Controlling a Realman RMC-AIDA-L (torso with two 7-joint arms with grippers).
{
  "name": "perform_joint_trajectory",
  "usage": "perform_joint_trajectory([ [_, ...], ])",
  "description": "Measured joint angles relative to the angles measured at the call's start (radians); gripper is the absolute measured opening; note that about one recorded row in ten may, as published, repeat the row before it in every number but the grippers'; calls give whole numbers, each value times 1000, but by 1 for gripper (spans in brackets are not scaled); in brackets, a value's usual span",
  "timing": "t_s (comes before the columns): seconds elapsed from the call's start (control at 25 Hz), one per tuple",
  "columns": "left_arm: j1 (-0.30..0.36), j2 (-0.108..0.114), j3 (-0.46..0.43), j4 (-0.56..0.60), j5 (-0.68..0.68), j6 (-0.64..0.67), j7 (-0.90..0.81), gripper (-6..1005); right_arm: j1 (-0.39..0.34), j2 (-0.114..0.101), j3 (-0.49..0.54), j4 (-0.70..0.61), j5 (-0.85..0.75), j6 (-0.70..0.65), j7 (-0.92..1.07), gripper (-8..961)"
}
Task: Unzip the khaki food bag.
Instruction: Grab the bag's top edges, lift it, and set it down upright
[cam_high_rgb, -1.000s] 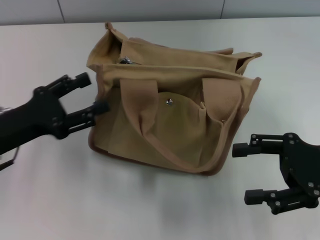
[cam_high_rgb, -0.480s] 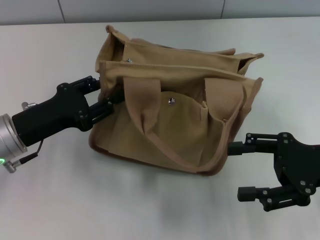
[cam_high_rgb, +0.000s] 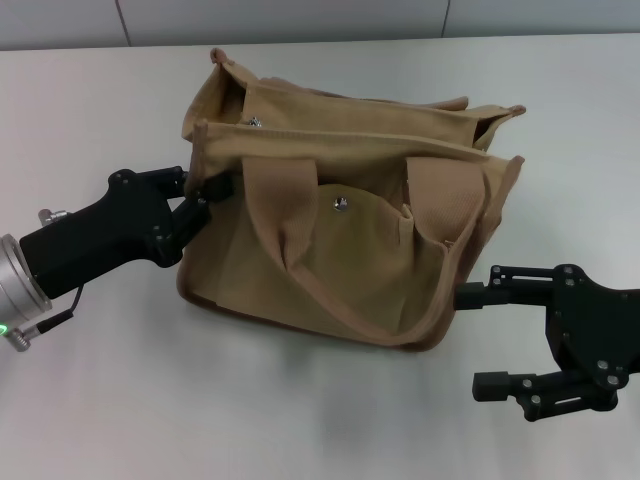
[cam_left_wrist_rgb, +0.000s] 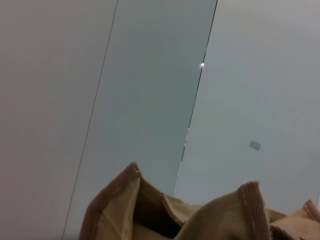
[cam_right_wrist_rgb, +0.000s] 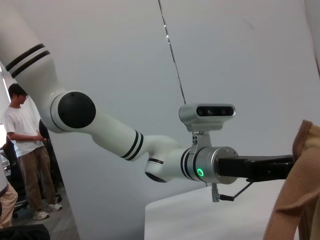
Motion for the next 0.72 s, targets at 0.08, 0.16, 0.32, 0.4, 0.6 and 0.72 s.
perform_joint_trajectory([
  [0.08,0,1,-1,-9,-6,-1,-1,150,0,1,0,0,0,4,0,793],
  [0.16,0,3,-5,-21,-18,-4,-6,121,0,3,0,0,1,10,0,793],
  [0.32,6,4,-59,-26,-34,-13,-8,91,0,9,0,0,2,14,0,792],
  [0.4,8,4,-130,-27,-35,-16,-13,91,0,10,0,0,2,18,0,791],
  [0.6,-16,6,-360,-30,-42,-70,-59,91,0,13,8,5,24,47,0,790],
  [0.72,-42,7,-428,-35,-73,-54,-98,91,0,15,28,24,60,64,0,789],
])
